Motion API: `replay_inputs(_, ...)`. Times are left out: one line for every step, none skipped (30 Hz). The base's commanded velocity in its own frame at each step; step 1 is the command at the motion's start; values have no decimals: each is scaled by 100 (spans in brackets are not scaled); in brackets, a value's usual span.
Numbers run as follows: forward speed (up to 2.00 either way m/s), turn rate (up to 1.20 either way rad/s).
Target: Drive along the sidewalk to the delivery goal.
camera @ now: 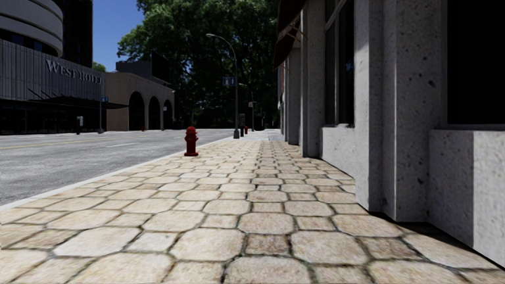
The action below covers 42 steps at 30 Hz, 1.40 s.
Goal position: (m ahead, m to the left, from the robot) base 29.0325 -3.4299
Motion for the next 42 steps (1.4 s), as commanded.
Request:
replay_inputs(200,-28)
replay_inputs(200,-28)
replay_inputs(200,-28)
replay_inputs(200,-29)
replay_inputs(200,-29)
replay_inputs(200,-29)
replay_inputs(200,-29)
replay_inputs(200,-29)
replay_inputs(200,-29)
replay_inputs(200,-29)
replay_inputs(200,-29)
replay_inputs(200,-29)
replay_inputs(200,0)
replay_inputs(200,0)
replay_inputs(200,0)
replay_inputs(200,0)
replay_inputs(200,0)
replay_inputs(200,0)
replay_inputs(200,0)
replay_inputs(200,0)
replay_inputs(200,0)
replay_inputs(200,0)
replay_inputs(200,0)
replay_inputs(200,0)
replay_inputs(200,0)
replay_inputs(200,0)
replay_inputs(200,0)
replay_inputs(200,0)
replay_inputs(200,0)
replay_inputs(200,0)
replay_inputs(200,0)
replay_inputs(200,0)
replay_inputs(200,0)
replay_inputs(200,0)
replay_inputs(200,0)
replay_inputs(200,0)
replay_inputs(200,0)
replay_inputs(200,0)
replay_inputs(200,0)
replay_inputs(200,0)
replay_inputs(200,0)
replay_inputs(200,0)
